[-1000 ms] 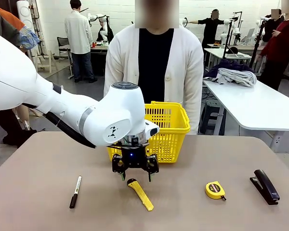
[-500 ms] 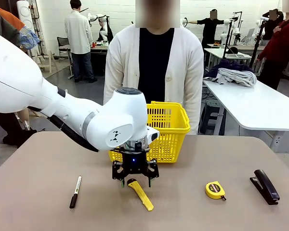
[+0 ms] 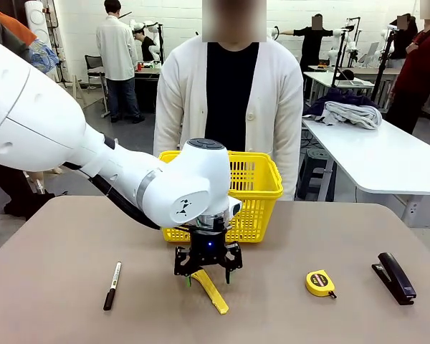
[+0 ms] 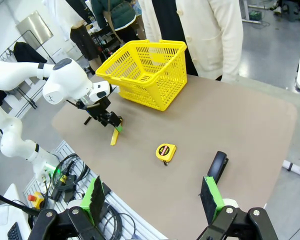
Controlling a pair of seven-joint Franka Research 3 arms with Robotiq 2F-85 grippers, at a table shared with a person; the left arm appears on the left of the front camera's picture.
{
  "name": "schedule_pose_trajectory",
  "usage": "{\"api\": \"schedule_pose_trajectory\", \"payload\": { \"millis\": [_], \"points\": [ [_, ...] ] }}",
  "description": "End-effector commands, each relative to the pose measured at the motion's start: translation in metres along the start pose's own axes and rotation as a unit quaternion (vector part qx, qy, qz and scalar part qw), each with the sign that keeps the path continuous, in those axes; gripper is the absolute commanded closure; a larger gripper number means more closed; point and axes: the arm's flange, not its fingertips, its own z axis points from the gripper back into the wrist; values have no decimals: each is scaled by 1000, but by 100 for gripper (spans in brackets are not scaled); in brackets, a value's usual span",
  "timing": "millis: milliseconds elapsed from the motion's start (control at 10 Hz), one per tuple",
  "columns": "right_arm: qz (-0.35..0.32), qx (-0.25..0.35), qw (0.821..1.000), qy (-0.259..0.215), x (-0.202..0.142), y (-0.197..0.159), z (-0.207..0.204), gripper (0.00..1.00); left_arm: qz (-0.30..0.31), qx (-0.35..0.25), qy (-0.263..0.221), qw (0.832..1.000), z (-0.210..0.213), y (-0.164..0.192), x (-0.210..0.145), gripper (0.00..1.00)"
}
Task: Place the items the person wants into the basket.
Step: Pick up the item the person points to and place it in the Market Basket.
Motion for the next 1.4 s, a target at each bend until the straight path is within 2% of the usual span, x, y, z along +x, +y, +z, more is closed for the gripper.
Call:
{"api": "schedule_pose_trajectory", "payload": {
  "millis": [0, 300, 400, 500, 600, 700, 900, 1000, 1200, 1300],
  "points": [
    [5, 10, 1000, -8, 0, -1, -2, 0, 25, 6, -14, 1000, -8, -7, 3, 0],
    [5, 10, 1000, -8, 0, -1, -2, 0, 32, 4, -2, 999, -17, -3, 6, 0],
    [5, 10, 1000, -8, 0, -1, -2, 0, 21, -3, -5, 1000, -18, -1, 7, 3],
    [5, 10, 1000, -8, 0, -1, -2, 0, 20, -9, -8, 1000, -16, -2, 6, 55],
    [5, 10, 1000, -8, 0, -1, -2, 0, 22, -10, -9, 1000, -14, -2, 6, 60],
    [5, 10, 1000, -8, 0, -1, -2, 0, 23, -9, -10, 1000, -13, -2, 5, 100],
    [5, 10, 1000, -8, 0, -1, -2, 0, 25, -9, -3, 1000, -14, -2, 6, 100],
    [5, 10, 1000, -8, 0, -1, -2, 0, 26, -8, -2, 1000, -14, -3, 7, 79],
    [5, 10, 1000, -8, 0, -1, -2, 0, 25, -7, 2, 1000, -14, -3, 7, 100],
    [5, 10, 1000, -8, 0, -1, -2, 0, 25, -7, 4, 1000, -15, -3, 7, 100]
  ]
}}
